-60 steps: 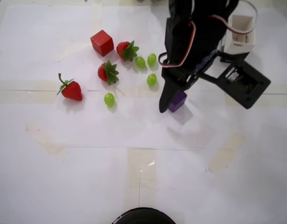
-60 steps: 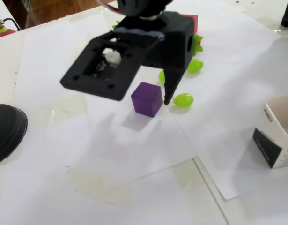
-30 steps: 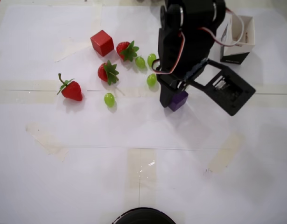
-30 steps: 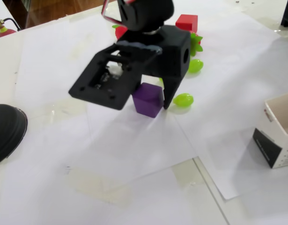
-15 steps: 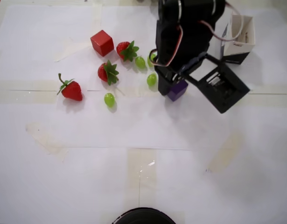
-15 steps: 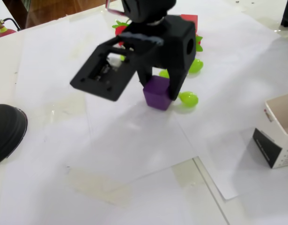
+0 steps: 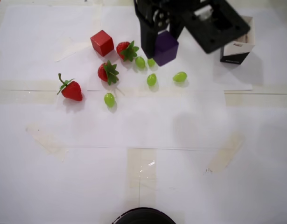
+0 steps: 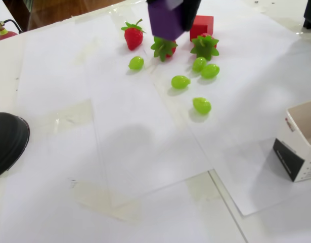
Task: Put the purple cube on top of the red cube
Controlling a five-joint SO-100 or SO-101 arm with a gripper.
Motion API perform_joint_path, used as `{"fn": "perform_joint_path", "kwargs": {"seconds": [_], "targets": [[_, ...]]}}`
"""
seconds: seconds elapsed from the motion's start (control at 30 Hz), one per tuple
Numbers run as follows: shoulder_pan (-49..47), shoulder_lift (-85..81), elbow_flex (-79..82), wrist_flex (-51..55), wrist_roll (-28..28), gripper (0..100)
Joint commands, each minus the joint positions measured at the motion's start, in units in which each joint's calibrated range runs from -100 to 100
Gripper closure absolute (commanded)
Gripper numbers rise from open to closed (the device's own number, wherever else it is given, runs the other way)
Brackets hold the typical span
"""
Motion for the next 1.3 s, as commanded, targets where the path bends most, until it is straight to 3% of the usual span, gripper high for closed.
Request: {"fn": "perform_joint_path", "kwargs": {"seconds": [0.0, 0.5, 1.27], "targets": [[4.4, -11.7, 2.0, 2.3, -0.4, 92], [18.9, -29.7, 38.1, -14.1, 3.3, 92], [25.2, -29.2, 58.2, -27.2, 6.0, 92]]}}
